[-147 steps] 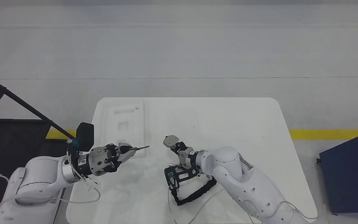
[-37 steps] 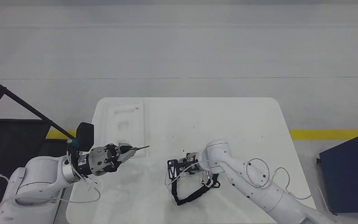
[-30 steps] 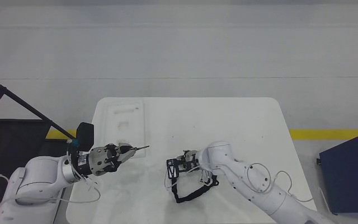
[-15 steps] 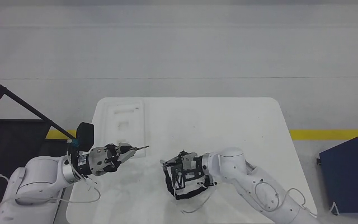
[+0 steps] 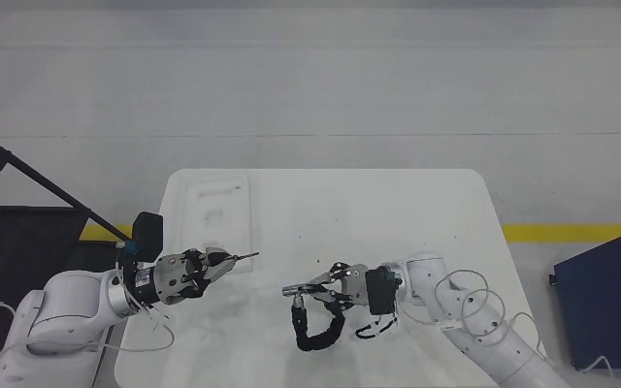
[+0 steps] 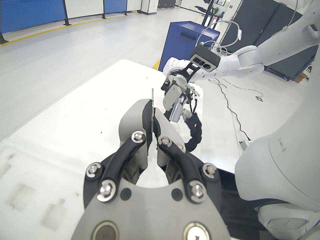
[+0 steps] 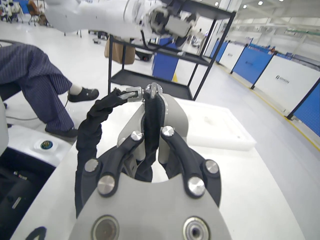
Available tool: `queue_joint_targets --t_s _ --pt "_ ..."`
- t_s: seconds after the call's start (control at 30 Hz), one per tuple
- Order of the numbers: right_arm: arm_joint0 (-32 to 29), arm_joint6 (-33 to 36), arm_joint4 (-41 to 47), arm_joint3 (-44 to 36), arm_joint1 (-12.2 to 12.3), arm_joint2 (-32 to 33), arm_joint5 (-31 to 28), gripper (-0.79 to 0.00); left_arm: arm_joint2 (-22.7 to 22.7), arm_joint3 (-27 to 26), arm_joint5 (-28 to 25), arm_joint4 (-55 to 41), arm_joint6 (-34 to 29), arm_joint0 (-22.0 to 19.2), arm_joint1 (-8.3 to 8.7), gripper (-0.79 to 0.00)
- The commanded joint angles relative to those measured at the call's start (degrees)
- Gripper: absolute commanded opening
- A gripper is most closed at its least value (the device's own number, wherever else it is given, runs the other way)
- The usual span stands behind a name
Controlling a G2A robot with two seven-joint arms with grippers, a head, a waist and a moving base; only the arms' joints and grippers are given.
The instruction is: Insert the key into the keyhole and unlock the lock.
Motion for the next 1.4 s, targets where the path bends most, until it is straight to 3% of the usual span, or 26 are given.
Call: queue_joint_targets --t_s 0.0,0.3,1.03,1.1,1.37 --pt "0.5 -2.0 5.0 -0.2 0.3 -1.8 2.6 -0.785 0.0 0.0 0.0 0.0 0.0 0.0 0.0 -0.785" --pt "5.1 -8.2 20.3 -3.1 2.8 -11.9 8.7 -0.785 0.0 0.0 0.0 0.0 0.0 0.0 0.0 -0.785" --pt "5.1 -8.2 20.3 -3.1 2.8 -11.9 8.7 -0.785 0.0 0.0 0.0 0.0 0.0 0.0 0.0 -0.785" --pt "5.4 -6.4 16.4 -4.6 2.8 -11.9 10.7 -0.785 0.0 0.0 0.0 0.0 0.0 0.0 0.0 -0.785" --pt "5.0 -12.8 12.3 2.3 1.1 -13.7 13.3 -0.785 0.0 0.0 0.0 0.0 0.0 0.0 0.0 -0.785"
